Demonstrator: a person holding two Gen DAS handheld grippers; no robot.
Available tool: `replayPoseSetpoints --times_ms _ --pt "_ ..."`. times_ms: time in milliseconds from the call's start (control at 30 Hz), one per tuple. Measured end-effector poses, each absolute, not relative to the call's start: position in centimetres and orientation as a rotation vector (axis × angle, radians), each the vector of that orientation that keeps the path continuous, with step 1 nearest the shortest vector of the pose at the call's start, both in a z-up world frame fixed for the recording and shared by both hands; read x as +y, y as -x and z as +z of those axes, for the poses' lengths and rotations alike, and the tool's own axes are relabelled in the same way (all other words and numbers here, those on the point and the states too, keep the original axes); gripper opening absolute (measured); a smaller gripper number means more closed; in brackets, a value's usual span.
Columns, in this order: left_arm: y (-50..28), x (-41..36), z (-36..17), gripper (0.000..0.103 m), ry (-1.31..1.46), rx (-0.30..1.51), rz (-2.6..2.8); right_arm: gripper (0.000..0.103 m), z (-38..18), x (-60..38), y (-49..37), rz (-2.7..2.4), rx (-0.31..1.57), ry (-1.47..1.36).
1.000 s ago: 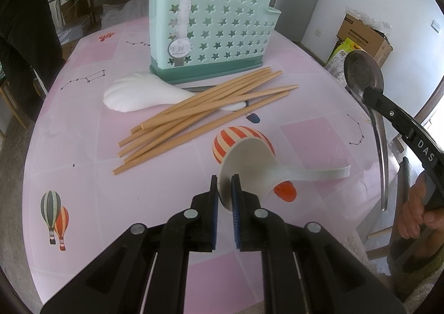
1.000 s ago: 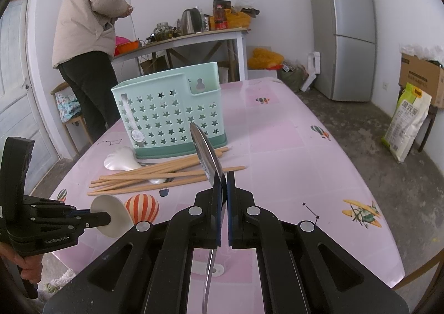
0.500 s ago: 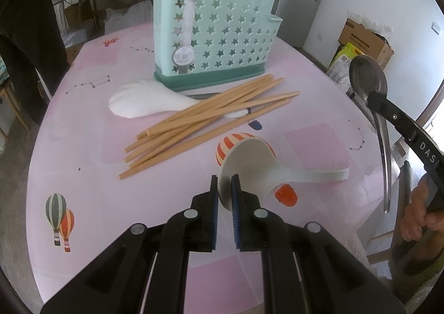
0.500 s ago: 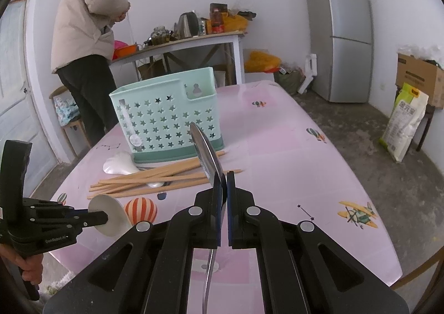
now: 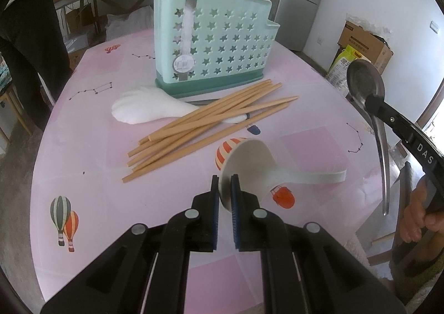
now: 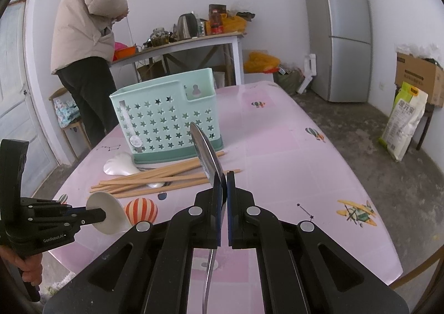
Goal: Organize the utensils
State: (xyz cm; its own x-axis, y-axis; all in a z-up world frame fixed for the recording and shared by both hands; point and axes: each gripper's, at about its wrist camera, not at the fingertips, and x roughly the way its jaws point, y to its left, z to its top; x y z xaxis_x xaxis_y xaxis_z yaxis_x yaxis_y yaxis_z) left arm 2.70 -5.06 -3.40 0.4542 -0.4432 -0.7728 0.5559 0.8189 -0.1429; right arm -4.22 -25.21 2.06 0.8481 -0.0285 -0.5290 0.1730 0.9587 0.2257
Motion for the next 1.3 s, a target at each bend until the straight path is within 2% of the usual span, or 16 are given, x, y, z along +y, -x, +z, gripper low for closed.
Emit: replayPoseSetpoints --times_ms 533,1300 --pt "-2.7 -4.9 -2.6 0.006 -0.132 0.876 -0.613 0.002 2.2 -25.1 4.4 -0.115 0.539 -0.277" --pt "0.8 -4.7 5.6 0.003 -0.214 0.543 -0.59 0.002 4.8 -25.7 4.3 -0.16 0.435 -0.295"
